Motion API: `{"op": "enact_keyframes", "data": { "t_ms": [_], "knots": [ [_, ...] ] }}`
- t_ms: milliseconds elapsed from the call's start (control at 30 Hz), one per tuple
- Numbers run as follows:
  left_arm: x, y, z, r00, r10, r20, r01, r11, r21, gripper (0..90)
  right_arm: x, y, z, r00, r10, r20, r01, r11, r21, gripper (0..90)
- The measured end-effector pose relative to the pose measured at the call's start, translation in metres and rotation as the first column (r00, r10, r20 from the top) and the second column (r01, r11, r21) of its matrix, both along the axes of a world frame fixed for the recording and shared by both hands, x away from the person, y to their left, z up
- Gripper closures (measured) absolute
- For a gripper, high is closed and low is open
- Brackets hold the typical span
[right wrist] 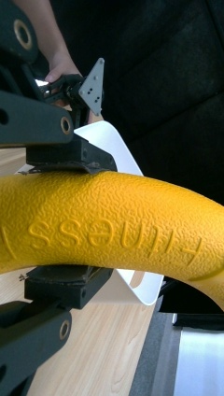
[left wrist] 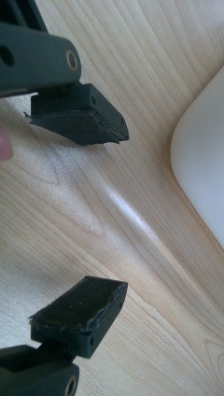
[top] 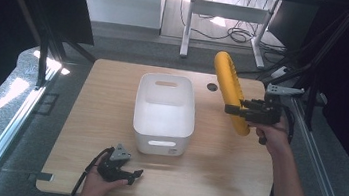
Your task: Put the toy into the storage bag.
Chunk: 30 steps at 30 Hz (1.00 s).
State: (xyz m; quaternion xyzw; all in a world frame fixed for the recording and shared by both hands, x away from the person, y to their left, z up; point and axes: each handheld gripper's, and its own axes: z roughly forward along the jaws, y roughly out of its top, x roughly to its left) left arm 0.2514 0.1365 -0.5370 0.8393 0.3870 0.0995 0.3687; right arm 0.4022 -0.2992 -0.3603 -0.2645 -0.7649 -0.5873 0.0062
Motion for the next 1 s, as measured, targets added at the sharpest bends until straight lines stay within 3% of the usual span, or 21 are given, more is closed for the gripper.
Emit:
{"op": "enact_keyframes", "data": {
  "t_ms": [1000],
  "knots": [
    [0.0, 0.0, 0.0, 1.0, -0.001, 0.0, 0.001, 1.0, 0.002, 23.9, -0.014, 0.025, 0.024, 0.9966, 0.051, 0.065, -0.054, 0.9975, 0.044, 51.4]
  ]
}}
